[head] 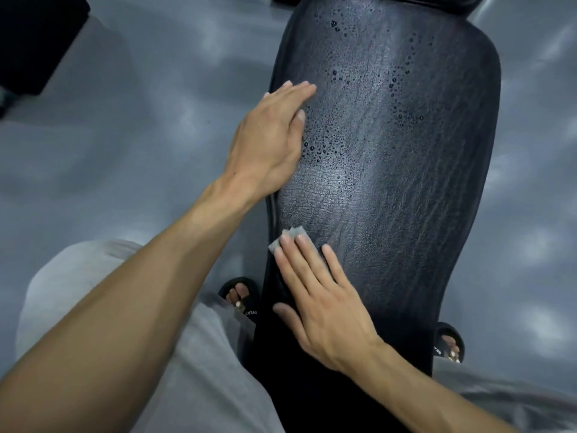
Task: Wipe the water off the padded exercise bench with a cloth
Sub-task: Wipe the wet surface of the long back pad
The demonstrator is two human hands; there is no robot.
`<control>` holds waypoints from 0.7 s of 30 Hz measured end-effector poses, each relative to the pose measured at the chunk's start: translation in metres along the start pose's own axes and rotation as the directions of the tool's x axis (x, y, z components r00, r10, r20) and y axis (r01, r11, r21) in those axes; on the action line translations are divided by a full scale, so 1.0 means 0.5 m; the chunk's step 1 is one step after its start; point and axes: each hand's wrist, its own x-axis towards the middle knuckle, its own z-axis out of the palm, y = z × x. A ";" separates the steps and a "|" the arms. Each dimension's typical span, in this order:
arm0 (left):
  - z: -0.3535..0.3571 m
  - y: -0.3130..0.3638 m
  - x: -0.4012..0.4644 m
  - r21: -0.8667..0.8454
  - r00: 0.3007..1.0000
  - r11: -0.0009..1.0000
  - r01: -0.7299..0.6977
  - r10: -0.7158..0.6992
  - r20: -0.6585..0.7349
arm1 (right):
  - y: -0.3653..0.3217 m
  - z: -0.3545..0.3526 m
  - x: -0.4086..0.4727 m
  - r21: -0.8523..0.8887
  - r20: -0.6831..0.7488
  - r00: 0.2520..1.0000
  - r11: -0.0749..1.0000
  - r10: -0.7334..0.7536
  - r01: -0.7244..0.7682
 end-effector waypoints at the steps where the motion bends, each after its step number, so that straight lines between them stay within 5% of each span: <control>1: -0.001 -0.001 0.000 -0.002 1.000 1.000 0.004 -0.004 -0.005 | 0.007 0.000 -0.001 -0.018 0.003 1.000 0.999 -0.029 0.029; 8: -0.001 0.006 0.000 -0.034 1.000 0.999 0.015 -0.016 -0.021 | 0.042 -0.037 0.164 -0.031 -0.051 0.993 0.994 0.107 -0.109; 16: -0.008 0.004 0.003 -0.049 0.999 0.998 0.028 -0.029 -0.023 | 0.066 -0.019 0.008 -0.104 0.044 0.994 0.989 -0.104 0.108; 21: -0.007 0.011 0.004 -0.067 0.999 0.997 0.021 -0.024 -0.035 | 0.111 -0.041 0.066 -0.080 -0.045 0.990 0.987 0.136 -0.140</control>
